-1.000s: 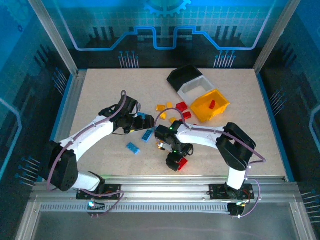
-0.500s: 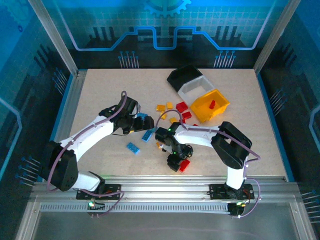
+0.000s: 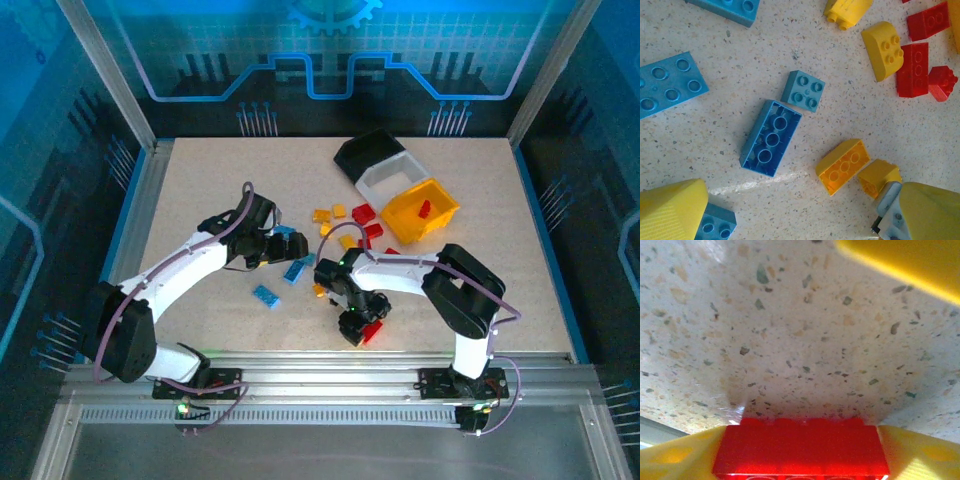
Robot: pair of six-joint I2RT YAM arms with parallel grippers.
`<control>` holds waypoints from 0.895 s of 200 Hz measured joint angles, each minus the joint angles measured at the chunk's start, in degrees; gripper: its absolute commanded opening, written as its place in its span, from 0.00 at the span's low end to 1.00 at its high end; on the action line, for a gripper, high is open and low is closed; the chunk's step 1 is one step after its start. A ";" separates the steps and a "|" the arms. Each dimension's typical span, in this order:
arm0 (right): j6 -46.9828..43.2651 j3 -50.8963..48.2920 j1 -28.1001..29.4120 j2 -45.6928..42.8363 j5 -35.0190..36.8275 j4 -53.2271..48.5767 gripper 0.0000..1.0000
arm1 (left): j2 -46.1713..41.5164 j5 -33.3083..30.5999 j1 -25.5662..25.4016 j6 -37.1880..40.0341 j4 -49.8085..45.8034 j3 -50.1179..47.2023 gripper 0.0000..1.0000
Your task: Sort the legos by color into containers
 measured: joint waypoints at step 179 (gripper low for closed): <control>-0.02 39.34 -38.99 5.01 2.34 -1.79 0.56 | -0.57 -0.50 0.20 1.07 -1.88 -0.66 0.99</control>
